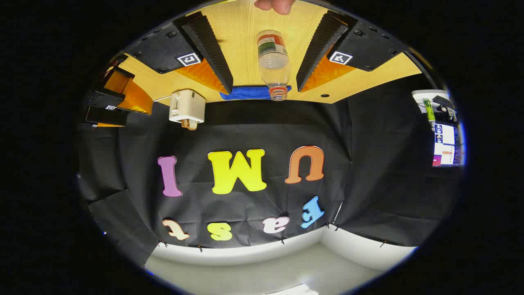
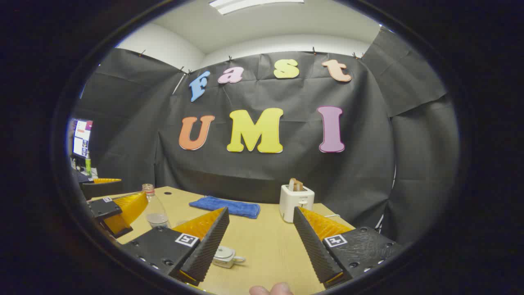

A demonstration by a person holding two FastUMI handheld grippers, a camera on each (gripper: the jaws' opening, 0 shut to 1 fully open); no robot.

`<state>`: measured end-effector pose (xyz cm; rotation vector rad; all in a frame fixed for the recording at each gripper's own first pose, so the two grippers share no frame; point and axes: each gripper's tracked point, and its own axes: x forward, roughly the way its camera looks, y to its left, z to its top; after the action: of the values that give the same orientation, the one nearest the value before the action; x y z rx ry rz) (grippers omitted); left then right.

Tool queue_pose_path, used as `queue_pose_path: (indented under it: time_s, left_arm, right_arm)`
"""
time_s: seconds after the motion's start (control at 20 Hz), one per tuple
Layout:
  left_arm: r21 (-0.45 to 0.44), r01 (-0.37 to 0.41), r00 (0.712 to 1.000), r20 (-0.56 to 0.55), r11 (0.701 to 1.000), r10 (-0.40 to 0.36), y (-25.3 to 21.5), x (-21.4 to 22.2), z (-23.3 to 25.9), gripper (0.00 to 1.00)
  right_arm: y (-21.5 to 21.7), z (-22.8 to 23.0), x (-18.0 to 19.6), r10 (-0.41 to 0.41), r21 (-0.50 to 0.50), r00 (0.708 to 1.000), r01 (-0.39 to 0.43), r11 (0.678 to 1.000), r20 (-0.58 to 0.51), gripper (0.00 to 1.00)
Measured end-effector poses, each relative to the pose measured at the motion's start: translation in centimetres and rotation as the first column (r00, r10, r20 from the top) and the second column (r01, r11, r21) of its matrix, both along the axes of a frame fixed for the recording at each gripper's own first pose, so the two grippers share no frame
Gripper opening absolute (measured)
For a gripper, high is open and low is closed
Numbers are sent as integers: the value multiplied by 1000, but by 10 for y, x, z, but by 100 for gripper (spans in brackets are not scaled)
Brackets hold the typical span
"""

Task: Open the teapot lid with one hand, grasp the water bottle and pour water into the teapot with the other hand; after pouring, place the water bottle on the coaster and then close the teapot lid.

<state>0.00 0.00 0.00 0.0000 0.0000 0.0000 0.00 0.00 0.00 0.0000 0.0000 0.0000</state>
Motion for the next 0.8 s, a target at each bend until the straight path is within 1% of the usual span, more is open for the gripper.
queue_pose_path:
  time_s: [0.15,0.3,0.6,0.65,0.7,0.8]
  left_arm:
    - [-1,7,1000,4,1000,-7,-2,-1,-1,98]
    - [-4,6,1000,-12,1000,-6,-2,-1,-8,98]
    - [-19,8,999,-45,1000,-8,1,-2,-21,98]
    - [-21,7,999,-45,1000,-8,2,-3,-21,98]
    - [-22,6,999,-43,1000,-7,3,-3,-20,98]
    - [-21,4,999,-45,1000,-5,4,-4,-22,98]
  right_arm:
    - [1,0,1,5,10,1000,-5,1000,-2,95]
    - [-1,-3,2,3,-1,1000,-3,1000,-6,95]
    - [7,-13,3,25,21,999,-25,999,-34,95]
    - [7,-14,3,27,23,999,-27,999,-36,97]
    - [8,-14,3,27,23,999,-27,999,-37,95]
    - [9,-15,3,27,21,999,-26,999,-37,95]
